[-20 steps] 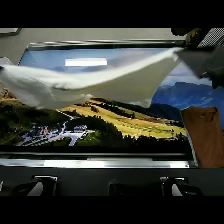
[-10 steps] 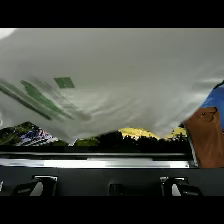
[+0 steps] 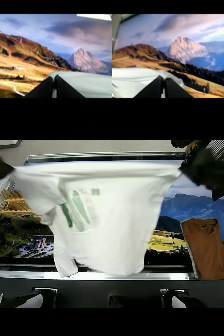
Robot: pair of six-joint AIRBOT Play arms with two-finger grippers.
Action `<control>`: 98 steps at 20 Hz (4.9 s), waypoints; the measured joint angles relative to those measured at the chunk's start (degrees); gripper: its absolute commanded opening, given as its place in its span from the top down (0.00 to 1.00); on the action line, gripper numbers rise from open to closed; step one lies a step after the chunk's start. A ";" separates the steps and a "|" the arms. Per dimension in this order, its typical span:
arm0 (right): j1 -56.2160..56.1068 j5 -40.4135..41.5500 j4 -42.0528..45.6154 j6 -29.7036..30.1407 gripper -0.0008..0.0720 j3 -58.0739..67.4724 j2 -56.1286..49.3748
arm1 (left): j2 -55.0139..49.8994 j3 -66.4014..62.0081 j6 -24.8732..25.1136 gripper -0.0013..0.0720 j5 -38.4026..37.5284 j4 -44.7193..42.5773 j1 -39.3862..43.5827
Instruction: Fold the clothes and pants, and hang the long-sleeved shirts on hangers.
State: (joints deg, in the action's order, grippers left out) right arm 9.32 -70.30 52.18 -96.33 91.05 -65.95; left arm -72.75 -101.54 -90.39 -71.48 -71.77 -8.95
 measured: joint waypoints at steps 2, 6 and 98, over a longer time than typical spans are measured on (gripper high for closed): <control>-1.79 1.53 1.92 2.38 0.95 -2.38 -8.72 | -9.75 0.00 0.22 0.96 0.44 -0.28 2.19; -4.50 9.01 3.39 4.85 0.95 -4.13 -23.85 | -25.59 -0.04 0.37 0.96 4.46 -0.39 6.23; -0.90 5.64 -10.25 13.27 0.95 -18.34 22.67 | 21.44 21.11 6.40 0.96 1.70 18.32 -15.30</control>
State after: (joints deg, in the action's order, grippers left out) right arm 8.43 -64.66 41.93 -83.07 72.71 -43.29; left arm -51.31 -80.42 -83.99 -69.78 -53.45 -24.25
